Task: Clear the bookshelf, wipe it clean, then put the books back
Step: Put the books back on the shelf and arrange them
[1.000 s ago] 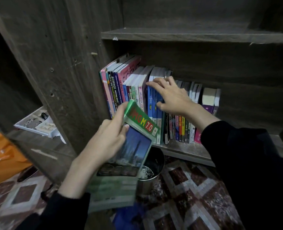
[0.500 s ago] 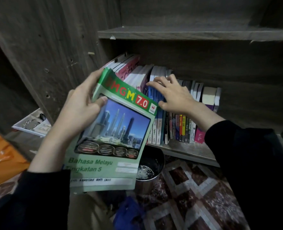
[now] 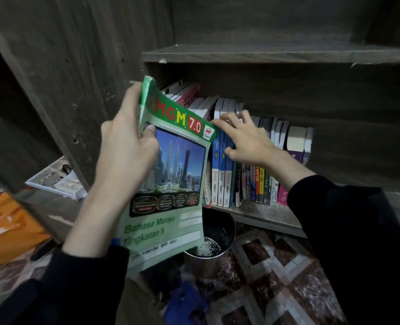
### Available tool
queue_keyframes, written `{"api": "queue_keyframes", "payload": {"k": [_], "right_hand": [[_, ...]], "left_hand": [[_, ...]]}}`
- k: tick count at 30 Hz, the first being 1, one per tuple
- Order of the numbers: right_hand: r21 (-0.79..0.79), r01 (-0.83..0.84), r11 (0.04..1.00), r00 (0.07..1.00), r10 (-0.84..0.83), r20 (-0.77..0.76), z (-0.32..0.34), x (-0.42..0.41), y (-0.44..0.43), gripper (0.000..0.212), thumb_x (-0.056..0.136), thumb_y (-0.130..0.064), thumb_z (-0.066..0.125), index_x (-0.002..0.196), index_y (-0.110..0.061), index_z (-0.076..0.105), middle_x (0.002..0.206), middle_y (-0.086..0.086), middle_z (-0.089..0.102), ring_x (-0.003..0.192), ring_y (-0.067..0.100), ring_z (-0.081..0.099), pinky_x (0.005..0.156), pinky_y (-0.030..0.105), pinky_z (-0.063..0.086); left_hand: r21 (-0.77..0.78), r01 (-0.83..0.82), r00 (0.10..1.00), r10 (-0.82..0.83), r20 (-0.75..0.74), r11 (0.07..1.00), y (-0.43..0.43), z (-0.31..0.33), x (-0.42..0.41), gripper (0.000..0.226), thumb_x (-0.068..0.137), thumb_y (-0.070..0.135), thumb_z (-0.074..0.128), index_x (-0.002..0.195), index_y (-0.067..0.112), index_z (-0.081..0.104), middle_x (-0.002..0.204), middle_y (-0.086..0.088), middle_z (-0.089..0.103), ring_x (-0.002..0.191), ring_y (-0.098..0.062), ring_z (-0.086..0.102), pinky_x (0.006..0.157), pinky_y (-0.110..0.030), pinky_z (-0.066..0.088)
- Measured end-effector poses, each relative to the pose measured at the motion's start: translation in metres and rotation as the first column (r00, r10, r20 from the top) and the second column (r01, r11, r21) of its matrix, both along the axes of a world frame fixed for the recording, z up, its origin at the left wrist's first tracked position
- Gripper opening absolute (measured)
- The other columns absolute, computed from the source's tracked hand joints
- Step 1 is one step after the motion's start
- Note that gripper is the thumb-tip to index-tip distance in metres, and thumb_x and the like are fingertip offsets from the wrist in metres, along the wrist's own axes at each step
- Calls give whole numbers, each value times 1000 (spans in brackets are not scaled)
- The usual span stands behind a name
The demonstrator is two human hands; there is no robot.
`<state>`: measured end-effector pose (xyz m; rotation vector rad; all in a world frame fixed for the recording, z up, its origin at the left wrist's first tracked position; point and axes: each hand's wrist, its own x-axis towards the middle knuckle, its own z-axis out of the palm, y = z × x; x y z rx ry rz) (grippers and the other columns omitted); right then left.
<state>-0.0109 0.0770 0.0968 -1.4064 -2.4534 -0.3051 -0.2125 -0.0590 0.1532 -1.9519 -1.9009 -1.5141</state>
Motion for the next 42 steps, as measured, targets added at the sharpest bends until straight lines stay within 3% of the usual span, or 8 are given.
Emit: {"api": "queue_keyframes", "payload": {"k": [2, 6, 13, 31, 33, 34, 36, 42], "right_hand": [[0, -2, 1000, 1000, 2, -10, -1, 1, -1, 72, 86, -26, 55, 148, -28, 19, 148, -2, 24, 132, 23, 19, 78, 38, 46], [4, -6, 1000, 1000, 6, -7, -1, 4, -1, 71, 86, -27, 55, 148, -28, 20, 147, -1, 25, 131, 23, 19, 75, 35, 44], [-15, -17, 1000, 1000, 17, -18, -1, 2, 0, 71, 87, -26, 55, 148, -28, 19, 148, -1, 24, 132, 24, 17, 78, 36, 44], [-10, -37, 999, 998, 36, -46, 0, -5, 1, 67, 88, -28, 54, 147, -25, 23, 146, -2, 28, 130, 23, 20, 71, 33, 39], [2, -28, 1000, 997, 28, -78, 1, -6, 1, 61, 90, -37, 53, 144, -24, 28, 142, -2, 32, 128, 22, 22, 74, 36, 43], [12, -17, 1000, 996, 18, -83, 2, -6, 2, 60, 90, -42, 53, 142, -24, 30, 140, -1, 34, 128, 22, 23, 76, 38, 45], [21, 5, 1000, 997, -4, -82, 4, -7, 3, 57, 91, -46, 53, 140, -23, 33, 138, -1, 35, 128, 23, 24, 77, 41, 47], [0, 12, 1000, 989, -11, -147, 1, -5, 4, 53, 93, -41, 55, 139, -23, 35, 138, -3, 36, 130, 23, 23, 81, 43, 48]], "left_hand": [[1, -25, 999, 25, 29, 1000, -6, -10, 10, 63, 90, -1, 51, 144, 28, 37, 86, 4, 60, 70, 24, 49, 63, 6, 25], [-24, -83, 990, 85, 114, 996, -16, -23, 24, 64, 90, 2, 49, 146, 31, 33, 63, 0, 52, 53, -5, 50, 63, -24, 33], [-51, -86, 995, 88, 43, 995, -26, -10, 34, 89, 89, -1, 48, 150, 45, 2, 51, -4, 49, 46, -6, 47, 63, -23, 34], [-98, -96, 995, 98, 21, 991, -30, 9, 27, 80, 91, 0, 45, 149, 45, 15, 64, 7, 43, 64, -13, 25, 62, -18, 19], [-103, -96, 995, 98, 19, 990, -29, 10, 27, 80, 91, 0, 44, 149, 45, 14, 68, 10, 41, 57, 23, 30, 62, -16, 19], [-102, -95, 995, 98, 20, 990, -28, 9, 27, 80, 91, 0, 44, 149, 45, 14, 69, 9, 41, 57, 23, 30, 62, -16, 19], [-98, -101, 995, 103, 15, 990, -26, 9, 26, 81, 90, 0, 44, 149, 45, 14, 69, 8, 41, 63, -14, 23, 62, -16, 19], [-80, -90, 996, 90, 5, 993, -25, 10, 25, 80, 90, -1, 45, 150, 44, 16, 68, 10, 39, 62, -13, 20, 62, -21, 22]]}}
